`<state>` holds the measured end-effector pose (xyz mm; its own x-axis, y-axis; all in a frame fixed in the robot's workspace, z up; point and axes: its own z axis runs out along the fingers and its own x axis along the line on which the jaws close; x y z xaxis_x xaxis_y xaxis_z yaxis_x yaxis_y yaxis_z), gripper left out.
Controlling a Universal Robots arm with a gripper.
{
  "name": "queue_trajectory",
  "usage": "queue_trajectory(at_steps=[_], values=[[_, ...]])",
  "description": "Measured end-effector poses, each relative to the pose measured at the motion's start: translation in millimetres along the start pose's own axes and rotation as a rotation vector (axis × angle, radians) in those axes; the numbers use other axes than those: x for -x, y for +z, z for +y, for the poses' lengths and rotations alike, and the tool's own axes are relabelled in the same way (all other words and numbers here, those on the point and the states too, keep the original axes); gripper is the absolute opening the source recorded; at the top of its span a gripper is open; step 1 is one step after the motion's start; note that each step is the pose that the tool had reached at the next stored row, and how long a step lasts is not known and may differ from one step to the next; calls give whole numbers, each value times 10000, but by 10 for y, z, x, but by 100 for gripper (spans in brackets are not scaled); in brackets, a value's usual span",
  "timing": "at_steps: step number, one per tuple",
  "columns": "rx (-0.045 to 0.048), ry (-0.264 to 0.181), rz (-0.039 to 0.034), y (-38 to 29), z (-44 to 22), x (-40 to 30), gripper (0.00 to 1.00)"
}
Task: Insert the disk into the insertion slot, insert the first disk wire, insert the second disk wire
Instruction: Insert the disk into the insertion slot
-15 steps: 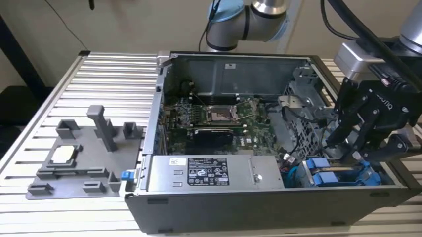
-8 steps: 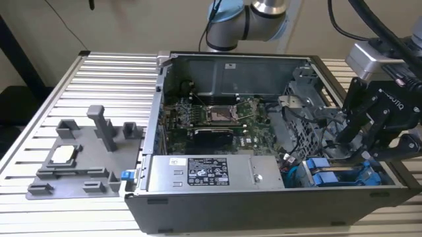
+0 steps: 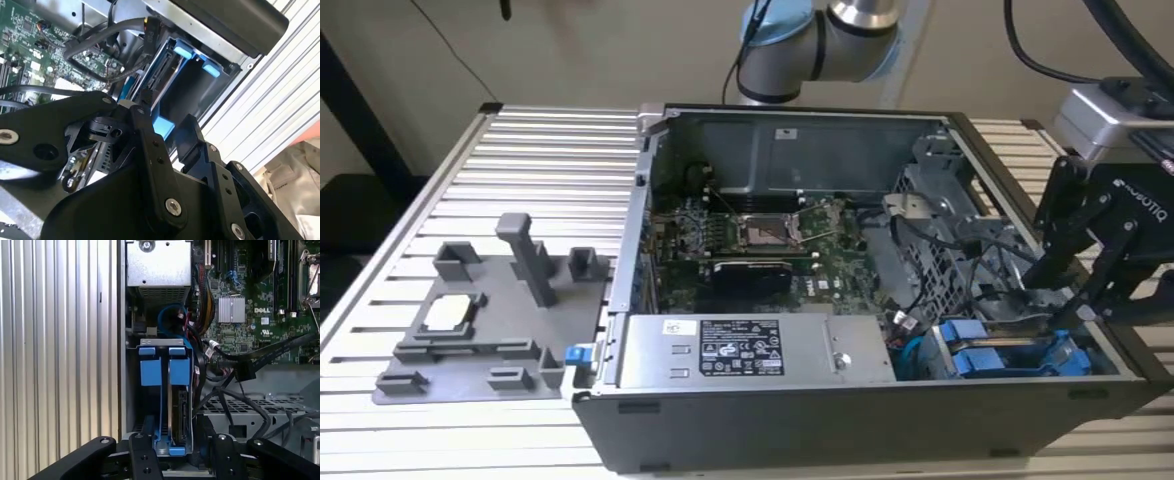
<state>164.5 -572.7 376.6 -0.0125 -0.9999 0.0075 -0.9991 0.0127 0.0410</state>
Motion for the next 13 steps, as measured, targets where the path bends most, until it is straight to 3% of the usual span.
queue_trajectory(at_steps=[13], values=[[0, -32, -1, -14, -343, 10, 47]])
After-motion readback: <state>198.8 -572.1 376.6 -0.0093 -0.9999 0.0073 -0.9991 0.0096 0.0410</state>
